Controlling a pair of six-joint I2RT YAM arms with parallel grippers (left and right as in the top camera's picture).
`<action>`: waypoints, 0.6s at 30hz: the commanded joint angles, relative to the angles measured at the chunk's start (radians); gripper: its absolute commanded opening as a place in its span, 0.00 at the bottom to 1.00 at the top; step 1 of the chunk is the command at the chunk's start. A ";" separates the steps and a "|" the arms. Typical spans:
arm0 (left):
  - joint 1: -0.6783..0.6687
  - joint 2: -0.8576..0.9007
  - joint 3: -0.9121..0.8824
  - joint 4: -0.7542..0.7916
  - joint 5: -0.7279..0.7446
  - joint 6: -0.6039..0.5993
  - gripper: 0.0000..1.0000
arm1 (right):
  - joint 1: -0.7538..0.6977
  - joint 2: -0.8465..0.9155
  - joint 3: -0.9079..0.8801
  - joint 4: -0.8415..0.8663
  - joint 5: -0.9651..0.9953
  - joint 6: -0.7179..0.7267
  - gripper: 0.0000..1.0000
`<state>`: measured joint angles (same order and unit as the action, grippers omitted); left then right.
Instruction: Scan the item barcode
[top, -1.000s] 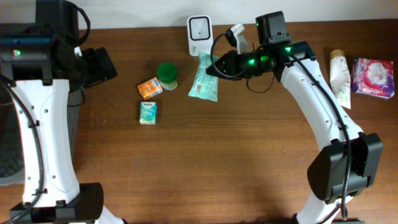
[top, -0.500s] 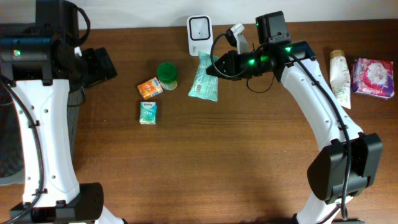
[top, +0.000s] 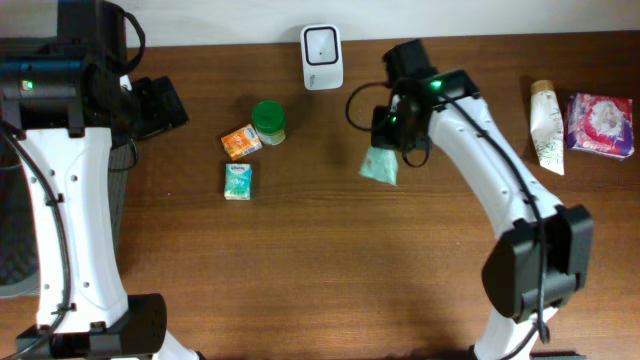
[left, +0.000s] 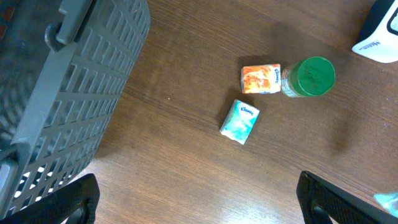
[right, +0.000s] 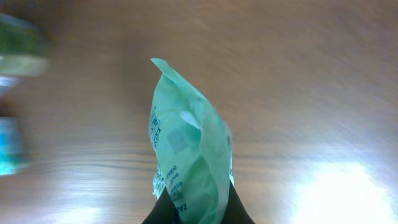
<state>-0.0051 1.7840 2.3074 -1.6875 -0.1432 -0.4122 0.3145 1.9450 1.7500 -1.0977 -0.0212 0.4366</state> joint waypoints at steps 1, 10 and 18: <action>-0.001 -0.015 0.003 -0.001 -0.003 -0.006 0.99 | 0.021 0.075 0.005 -0.115 0.371 0.101 0.04; -0.001 -0.015 0.003 -0.001 -0.003 -0.006 0.99 | 0.088 0.239 0.004 -0.140 0.449 0.119 0.12; -0.001 -0.015 0.003 -0.001 -0.003 -0.006 0.99 | 0.209 0.239 0.106 -0.137 0.146 0.066 0.59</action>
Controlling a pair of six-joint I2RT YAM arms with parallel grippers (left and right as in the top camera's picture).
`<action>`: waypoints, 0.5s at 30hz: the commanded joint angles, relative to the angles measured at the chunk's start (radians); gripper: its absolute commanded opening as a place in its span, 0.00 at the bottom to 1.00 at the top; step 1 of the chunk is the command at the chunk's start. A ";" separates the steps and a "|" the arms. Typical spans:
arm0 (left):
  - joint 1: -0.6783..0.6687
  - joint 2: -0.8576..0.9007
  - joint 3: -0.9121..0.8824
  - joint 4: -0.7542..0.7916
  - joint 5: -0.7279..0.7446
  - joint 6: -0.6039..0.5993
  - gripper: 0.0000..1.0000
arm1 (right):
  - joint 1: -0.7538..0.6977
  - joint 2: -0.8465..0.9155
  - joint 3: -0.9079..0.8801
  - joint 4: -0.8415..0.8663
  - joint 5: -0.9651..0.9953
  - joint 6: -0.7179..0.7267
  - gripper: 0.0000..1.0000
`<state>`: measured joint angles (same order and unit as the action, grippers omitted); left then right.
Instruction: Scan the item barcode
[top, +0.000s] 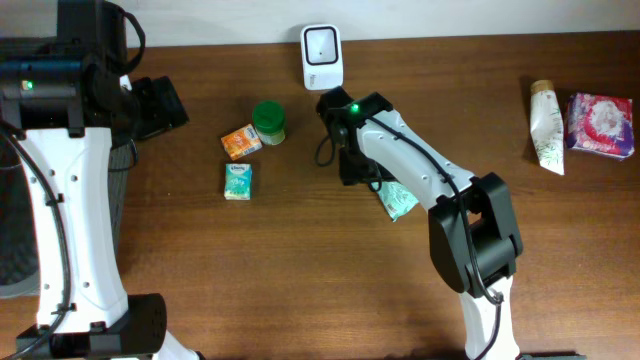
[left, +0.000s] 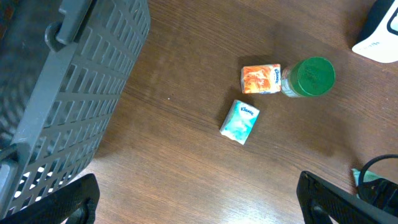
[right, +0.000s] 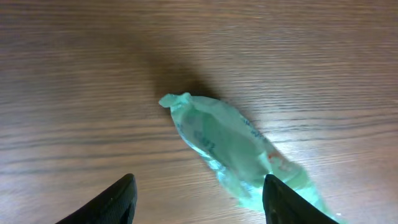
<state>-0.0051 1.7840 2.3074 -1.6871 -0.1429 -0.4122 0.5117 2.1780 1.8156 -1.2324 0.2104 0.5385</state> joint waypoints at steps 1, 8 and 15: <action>-0.001 -0.015 0.003 -0.001 -0.004 -0.006 0.99 | 0.012 0.006 0.054 -0.013 -0.100 -0.036 0.59; -0.001 -0.015 0.002 -0.001 -0.004 -0.006 0.99 | 0.004 0.006 0.035 -0.037 -0.082 -0.322 0.62; -0.001 -0.015 0.003 -0.001 -0.004 -0.006 0.99 | -0.040 0.018 -0.080 0.019 0.165 -0.322 0.64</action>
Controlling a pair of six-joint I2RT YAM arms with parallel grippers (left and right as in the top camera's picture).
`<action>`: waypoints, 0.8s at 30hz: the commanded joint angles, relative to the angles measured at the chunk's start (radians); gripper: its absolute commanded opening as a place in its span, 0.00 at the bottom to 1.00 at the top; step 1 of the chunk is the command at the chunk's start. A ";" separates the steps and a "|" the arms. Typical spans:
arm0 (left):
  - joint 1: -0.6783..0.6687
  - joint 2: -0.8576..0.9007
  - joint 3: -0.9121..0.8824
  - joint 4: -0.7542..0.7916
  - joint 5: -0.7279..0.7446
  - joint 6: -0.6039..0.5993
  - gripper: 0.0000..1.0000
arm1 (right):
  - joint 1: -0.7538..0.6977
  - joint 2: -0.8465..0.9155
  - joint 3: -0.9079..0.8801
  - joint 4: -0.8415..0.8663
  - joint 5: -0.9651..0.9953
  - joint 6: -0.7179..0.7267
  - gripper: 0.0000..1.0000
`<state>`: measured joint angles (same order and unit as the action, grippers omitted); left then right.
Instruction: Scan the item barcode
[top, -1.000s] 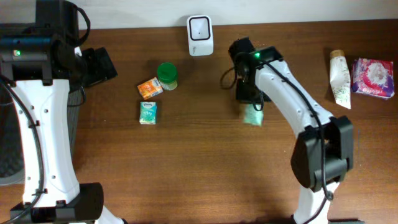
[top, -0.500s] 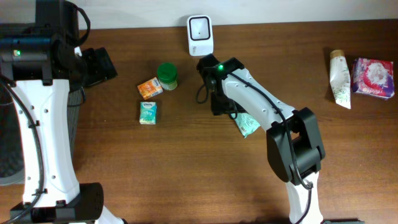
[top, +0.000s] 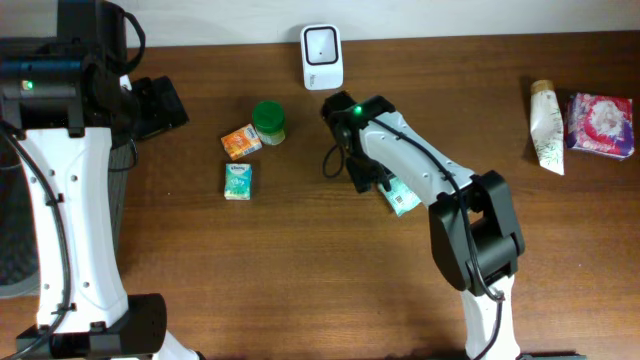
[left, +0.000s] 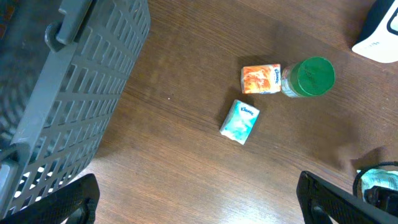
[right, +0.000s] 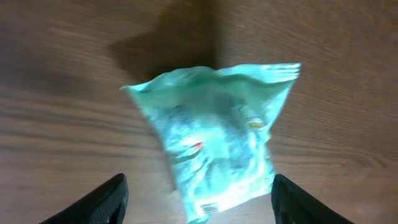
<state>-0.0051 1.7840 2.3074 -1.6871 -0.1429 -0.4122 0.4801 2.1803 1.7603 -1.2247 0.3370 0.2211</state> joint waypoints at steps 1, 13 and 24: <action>-0.001 -0.015 0.003 -0.001 -0.004 -0.006 0.99 | -0.008 0.023 -0.039 0.030 0.037 -0.005 0.60; 0.003 -0.015 0.003 -0.001 -0.004 -0.006 0.99 | 0.035 0.027 0.027 -0.086 0.140 0.095 0.61; 0.003 -0.015 0.003 -0.001 -0.004 -0.006 0.99 | 0.076 0.027 -0.063 0.003 0.101 0.154 0.62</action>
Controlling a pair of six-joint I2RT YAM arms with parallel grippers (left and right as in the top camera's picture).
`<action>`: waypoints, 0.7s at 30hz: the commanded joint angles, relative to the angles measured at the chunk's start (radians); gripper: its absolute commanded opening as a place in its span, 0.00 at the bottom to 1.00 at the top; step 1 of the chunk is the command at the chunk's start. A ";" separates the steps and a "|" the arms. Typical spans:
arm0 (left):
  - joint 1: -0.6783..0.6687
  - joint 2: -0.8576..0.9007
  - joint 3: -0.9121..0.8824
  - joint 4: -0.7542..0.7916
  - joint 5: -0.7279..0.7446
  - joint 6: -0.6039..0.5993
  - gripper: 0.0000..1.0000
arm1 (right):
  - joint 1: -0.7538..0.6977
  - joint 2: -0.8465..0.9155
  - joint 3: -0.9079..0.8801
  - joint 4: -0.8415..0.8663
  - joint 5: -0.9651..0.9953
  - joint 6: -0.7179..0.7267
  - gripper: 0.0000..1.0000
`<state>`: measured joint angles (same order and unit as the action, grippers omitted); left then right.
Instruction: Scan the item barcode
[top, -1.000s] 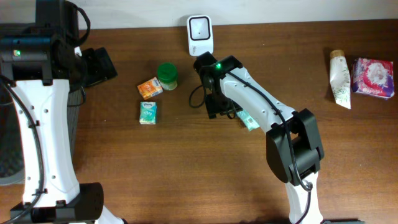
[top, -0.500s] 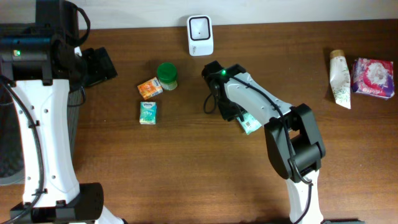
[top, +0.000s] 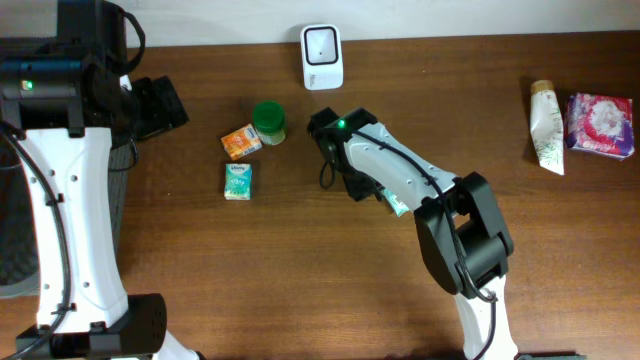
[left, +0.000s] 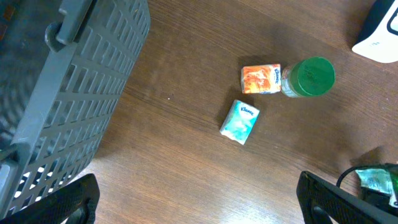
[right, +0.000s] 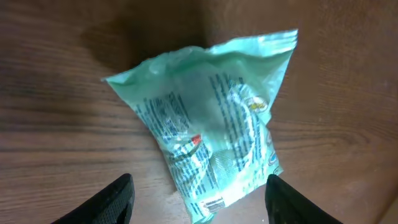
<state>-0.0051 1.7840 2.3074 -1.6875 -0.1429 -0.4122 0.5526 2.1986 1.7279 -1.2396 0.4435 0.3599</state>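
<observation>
A green plastic packet (right: 208, 124) lies flat on the brown table, printed side up, with a small barcode near its lower end. My right gripper (right: 202, 208) hangs open just above it, one finger on each side, touching nothing. In the overhead view the right gripper (top: 362, 182) covers most of the packet (top: 398, 206). The white scanner (top: 322, 44) stands at the table's back edge. Far to the left, my left gripper (left: 199, 205) is open and empty beside the basket; the packet (left: 375, 178) shows at the right edge of its view.
A grey basket (left: 62, 81) sits at the left. An orange pack (top: 241, 141), a green-lidded jar (top: 268, 121) and a teal tissue pack (top: 238, 180) lie left of centre. A tube (top: 545, 125) and a pink pack (top: 600, 125) lie far right.
My right gripper is still open over the packet and has shifted slightly left. The packet fills a little more of the right wrist view. The left arm has not moved.
My right gripper was shut on the green packet, holding it up right of the scanner. Then the packet lay on the table with the gripper open above it. Since then the open gripper has turned and stayed over the lying packet.
</observation>
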 joint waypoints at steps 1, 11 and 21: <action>0.003 -0.015 0.003 -0.001 -0.004 -0.006 0.99 | 0.004 0.009 -0.043 0.039 -0.006 0.015 0.61; 0.002 -0.015 0.003 -0.001 -0.004 -0.006 0.99 | -0.038 0.009 -0.167 0.235 0.071 -0.068 0.45; 0.002 -0.015 0.003 -0.001 -0.004 -0.006 0.99 | -0.168 0.009 0.223 -0.028 -0.697 -0.193 0.04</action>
<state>-0.0051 1.7840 2.3074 -1.6863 -0.1429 -0.4122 0.4141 2.2124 1.8900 -1.2644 0.0326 0.2264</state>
